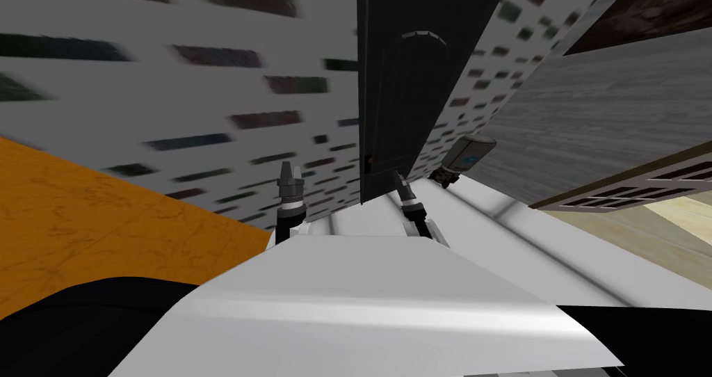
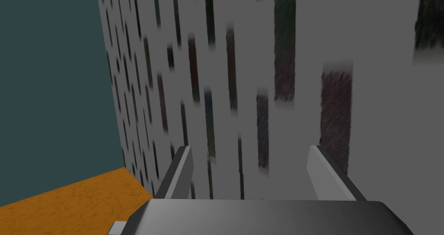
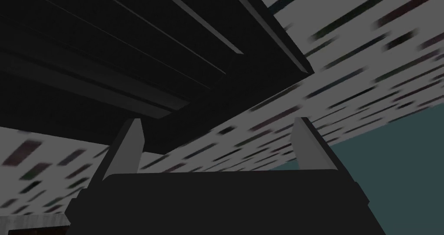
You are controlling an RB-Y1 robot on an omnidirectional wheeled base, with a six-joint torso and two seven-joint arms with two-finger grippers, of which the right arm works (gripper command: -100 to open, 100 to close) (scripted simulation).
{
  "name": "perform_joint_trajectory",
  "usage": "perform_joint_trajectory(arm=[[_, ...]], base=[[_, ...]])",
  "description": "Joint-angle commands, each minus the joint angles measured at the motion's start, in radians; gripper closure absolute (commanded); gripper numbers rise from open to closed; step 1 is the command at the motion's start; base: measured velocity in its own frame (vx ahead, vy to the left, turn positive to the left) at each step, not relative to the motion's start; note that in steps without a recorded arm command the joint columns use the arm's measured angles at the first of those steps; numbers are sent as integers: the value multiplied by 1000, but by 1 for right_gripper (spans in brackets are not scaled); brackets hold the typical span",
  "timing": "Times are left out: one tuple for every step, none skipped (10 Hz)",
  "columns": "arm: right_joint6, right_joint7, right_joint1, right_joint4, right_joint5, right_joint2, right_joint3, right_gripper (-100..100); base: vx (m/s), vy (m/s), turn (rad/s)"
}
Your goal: Pull the door open
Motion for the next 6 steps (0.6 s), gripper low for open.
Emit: perform_joint_trajectory(arm=[[0,37,-12,36,23,-7,2,-100],[0,58,-24,61,36,-13,2,-100],[0,78,-36,86,50,-18,2,-100],[1,99,-47,112,63,-23,2,-100],[1,120,-59,137,76,-28,2,-100],[1,140,-70,162,89,-34,2,-100]], base=[[102,0,26],[108,2,32],[107,-11,32],[102,-11,32],[103,7,32],[95,4,21]])
